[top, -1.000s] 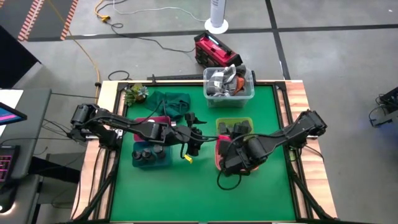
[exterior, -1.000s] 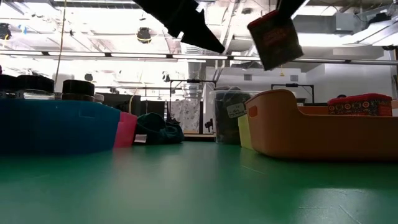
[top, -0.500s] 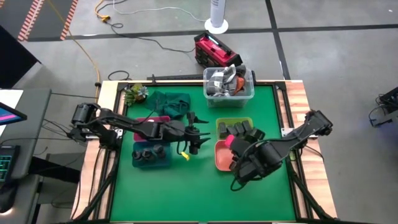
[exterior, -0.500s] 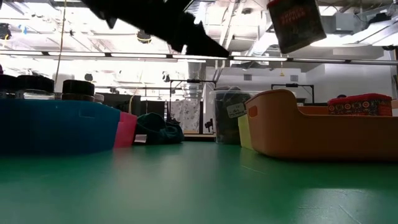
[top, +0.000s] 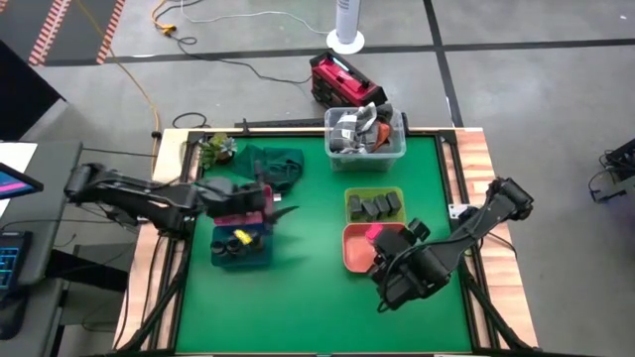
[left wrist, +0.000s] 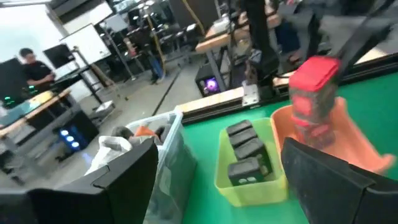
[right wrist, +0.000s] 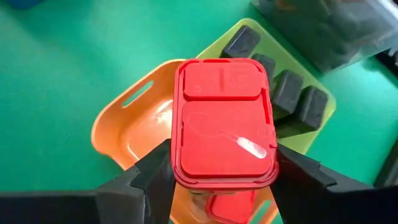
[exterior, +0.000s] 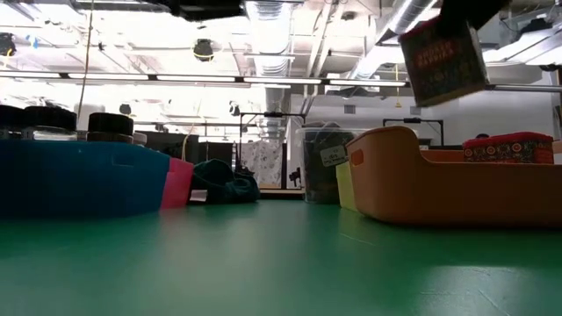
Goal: Sort spices by type
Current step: Put the red spice can into the orange bin
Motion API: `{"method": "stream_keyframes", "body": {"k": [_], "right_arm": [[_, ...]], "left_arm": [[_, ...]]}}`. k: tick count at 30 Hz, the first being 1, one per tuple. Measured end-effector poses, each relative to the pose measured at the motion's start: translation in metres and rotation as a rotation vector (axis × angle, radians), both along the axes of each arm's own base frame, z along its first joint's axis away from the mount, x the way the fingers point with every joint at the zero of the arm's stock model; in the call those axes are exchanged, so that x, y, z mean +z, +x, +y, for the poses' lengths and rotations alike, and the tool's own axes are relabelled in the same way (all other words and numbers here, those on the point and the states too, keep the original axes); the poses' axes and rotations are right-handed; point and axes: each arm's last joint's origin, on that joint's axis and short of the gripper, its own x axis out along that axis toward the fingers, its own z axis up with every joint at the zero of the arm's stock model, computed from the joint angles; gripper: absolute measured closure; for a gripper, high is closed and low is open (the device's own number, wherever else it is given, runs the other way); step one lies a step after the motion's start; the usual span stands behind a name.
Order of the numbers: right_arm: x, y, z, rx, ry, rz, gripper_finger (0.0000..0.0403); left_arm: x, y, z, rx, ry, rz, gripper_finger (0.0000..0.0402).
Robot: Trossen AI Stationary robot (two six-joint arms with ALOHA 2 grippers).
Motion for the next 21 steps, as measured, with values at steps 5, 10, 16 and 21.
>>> {"method": "stream_keyframes", "body": {"k": [5, 10, 16, 21], "right_arm": [[-0.018, 0.006, 0.001, -0.031, 0.035, -0.051, 0.0163], [-0.039, 0.016, -0.002, -0.059, 0.073, -0.109, 0.0163], [-0.066, 0.012, -0.008, -0.162, 0.085, -0.145, 0.0163], [-0.091, 0.007, -0.008, -0.204, 0.112, -0.185, 0.0162]], "left_arm": [[0.001, -0.036, 0.002, -0.032, -0.008, -0.027, 0.0077], [0.008, -0.066, 0.006, -0.031, -0.025, -0.100, 0.0077], [0.013, -0.095, 0.009, -0.030, -0.080, -0.114, 0.0077], [0.014, -0.112, 0.010, -0.056, -0.093, -0.101, 0.0077]]}}
